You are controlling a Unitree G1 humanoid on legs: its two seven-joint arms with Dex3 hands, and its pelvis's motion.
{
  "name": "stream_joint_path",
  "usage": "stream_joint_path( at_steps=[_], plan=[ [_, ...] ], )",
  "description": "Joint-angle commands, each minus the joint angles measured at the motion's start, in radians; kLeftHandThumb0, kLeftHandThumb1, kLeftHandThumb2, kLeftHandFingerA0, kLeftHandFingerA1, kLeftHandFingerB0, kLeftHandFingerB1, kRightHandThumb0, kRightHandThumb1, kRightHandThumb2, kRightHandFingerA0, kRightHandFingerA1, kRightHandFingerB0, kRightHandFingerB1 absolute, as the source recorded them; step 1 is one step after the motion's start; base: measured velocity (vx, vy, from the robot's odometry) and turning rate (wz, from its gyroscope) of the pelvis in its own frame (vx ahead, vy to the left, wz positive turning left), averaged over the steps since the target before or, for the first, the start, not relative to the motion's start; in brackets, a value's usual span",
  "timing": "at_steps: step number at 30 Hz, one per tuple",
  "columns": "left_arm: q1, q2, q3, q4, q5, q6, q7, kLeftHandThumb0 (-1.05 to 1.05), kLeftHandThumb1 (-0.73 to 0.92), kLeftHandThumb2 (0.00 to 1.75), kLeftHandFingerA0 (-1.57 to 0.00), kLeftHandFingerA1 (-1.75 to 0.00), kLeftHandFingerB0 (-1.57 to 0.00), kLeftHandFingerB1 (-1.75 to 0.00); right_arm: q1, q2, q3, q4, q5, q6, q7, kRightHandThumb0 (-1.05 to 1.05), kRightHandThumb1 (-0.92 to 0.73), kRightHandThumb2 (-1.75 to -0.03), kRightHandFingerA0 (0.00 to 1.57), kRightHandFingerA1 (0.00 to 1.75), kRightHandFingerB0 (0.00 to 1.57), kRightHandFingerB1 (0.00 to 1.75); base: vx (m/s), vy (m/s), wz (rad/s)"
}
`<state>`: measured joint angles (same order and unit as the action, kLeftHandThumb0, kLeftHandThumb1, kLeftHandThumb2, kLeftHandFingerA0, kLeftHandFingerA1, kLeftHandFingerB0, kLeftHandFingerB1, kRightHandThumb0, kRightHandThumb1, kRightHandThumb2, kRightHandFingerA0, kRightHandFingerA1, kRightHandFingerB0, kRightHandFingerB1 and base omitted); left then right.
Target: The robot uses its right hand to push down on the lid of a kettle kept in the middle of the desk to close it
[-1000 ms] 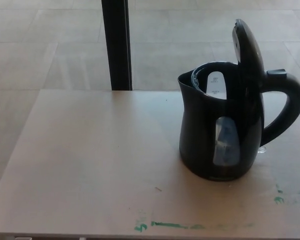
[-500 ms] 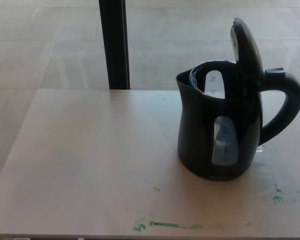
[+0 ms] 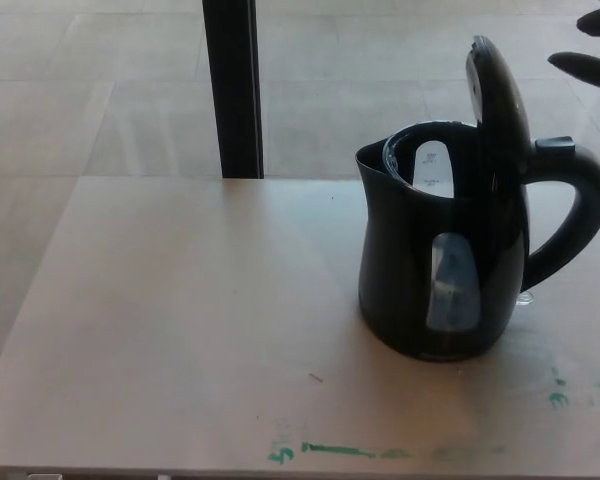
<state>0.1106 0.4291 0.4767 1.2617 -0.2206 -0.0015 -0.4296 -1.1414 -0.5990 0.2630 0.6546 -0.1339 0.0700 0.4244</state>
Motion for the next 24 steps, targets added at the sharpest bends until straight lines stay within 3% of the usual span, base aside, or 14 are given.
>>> stream_joint_path(
  at_steps=[1, 3, 11, 12, 13, 14, 15, 16, 17, 19, 20, 24],
  plan=[
    [0.008, 0.021, -0.002, 0.003, -0.007, -0.002, 0.001, -0.76, 0.73, 0.62, -0.46, -0.45, -0.39, -0.37, 0.007, 0.026, 0.032, 0.005, -0.077, -0.074, 0.013, -0.77, -0.65, -0.60, 0.25, 0.43, 0.27, 0.29, 0.00, 0.000, 0.00],
    [0.011, 0.022, -0.013, -0.004, 0.003, -0.009, 0.007, -0.76, 0.72, 0.62, -0.45, -0.43, -0.40, -0.37, 0.027, 0.043, 0.062, -0.013, -0.100, -0.050, 0.030, -0.71, -0.62, -0.60, 0.25, 0.43, 0.29, 0.30, 0.00, 0.000, 0.00],
    [0.007, 0.023, -0.019, 0.002, 0.006, -0.017, 0.018, -0.80, 0.72, 0.62, -0.46, -0.42, -0.40, -0.37, 0.092, 0.071, 0.141, -0.044, -0.178, -0.061, 0.041, -0.79, -0.66, -0.61, 0.26, 0.40, 0.27, 0.30, 0.00, 0.000, 0.00],
    [0.007, 0.025, -0.023, 0.004, 0.010, -0.020, 0.021, -0.85, 0.60, 0.73, -0.45, -0.45, -0.37, -0.41, 0.098, 0.075, 0.144, -0.042, -0.176, -0.072, 0.047, -0.77, -0.66, -0.60, 0.20, 0.40, 0.25, 0.31, 0.00, 0.000, 0.00],
    [0.008, 0.025, -0.026, 0.006, 0.011, -0.022, 0.026, -0.85, 0.60, 0.73, -0.45, -0.45, -0.37, -0.41, 0.103, 0.078, 0.141, -0.041, -0.166, -0.081, 0.060, -0.77, -0.66, -0.60, 0.20, 0.40, 0.25, 0.31, 0.00, 0.000, 0.00],
    [0.007, 0.024, -0.024, 0.008, 0.007, -0.022, 0.025, -0.79, 0.71, 0.62, -0.46, -0.43, -0.41, -0.37, 0.101, 0.084, 0.144, -0.046, -0.170, -0.065, 0.069, -0.82, -0.53, -0.91, 0.04, 0.43, 0.18, 0.44, 0.00, 0.000, 0.00],
    [0.006, 0.024, -0.020, 0.009, 0.000, -0.019, 0.023, -0.78, 0.55, 0.93, -0.42, -0.54, -0.37, -0.50, 0.100, 0.095, 0.153, -0.055, -0.179, -0.045, 0.080, -0.81, -0.52, -0.90, 0.07, 0.46, 0.18, 0.43, 0.00, 0.000, 0.00],
    [0.008, 0.024, -0.016, 0.006, -0.006, -0.017, 0.013, -0.82, 0.61, 0.70, -0.44, -0.48, -0.40, -0.41, 0.096, 0.102, 0.164, -0.063, -0.195, -0.033, 0.083, -0.81, -0.53, -0.91, 0.05, 0.42, 0.17, 0.44, 0.00, 0.000, 0.00],
    [0.008, 0.024, -0.017, 0.007, -0.005, -0.020, 0.013, -0.78, 0.71, 0.62, -0.46, -0.44, -0.43, -0.38, 0.090, 0.109, 0.172, -0.067, -0.208, -0.023, 0.084, -0.85, -0.54, -0.92, 0.03, 0.42, 0.18, 0.44, 0.00, 0.000, 0.00],
    [0.005, 0.024, -0.019, 0.007, -0.003, -0.021, 0.015, -0.78, 0.71, 0.62, -0.46, -0.44, -0.43, -0.38, 0.090, 0.109, 0.170, -0.070, -0.213, -0.020, 0.083, -0.85, -0.54, -0.92, 0.03, 0.42, 0.18, 0.44, 0.00, 0.000, 0.00],
    [0.006, 0.025, -0.024, 0.002, 0.001, -0.027, 0.008, -0.81, 0.71, 0.62, -0.45, -0.46, -0.41, -0.38, 0.089, 0.120, 0.170, -0.082, -0.220, -0.060, 0.061, -0.83, -0.67, -0.61, 0.18, 0.41, 0.26, 0.31, 0.00, 0.000, 0.00],
    [0.007, 0.034, -0.053, 0.013, 0.031, -0.048, 0.021, -0.78, 0.74, 0.63, -0.49, -0.42, -0.40, -0.36, 0.054, 0.121, 0.206, -0.109, -0.276, -0.080, 0.083, -0.84, -0.70, -0.62, 0.20, 0.43, 0.23, 0.33, 0.00, 0.000, 0.00]
  ],
)
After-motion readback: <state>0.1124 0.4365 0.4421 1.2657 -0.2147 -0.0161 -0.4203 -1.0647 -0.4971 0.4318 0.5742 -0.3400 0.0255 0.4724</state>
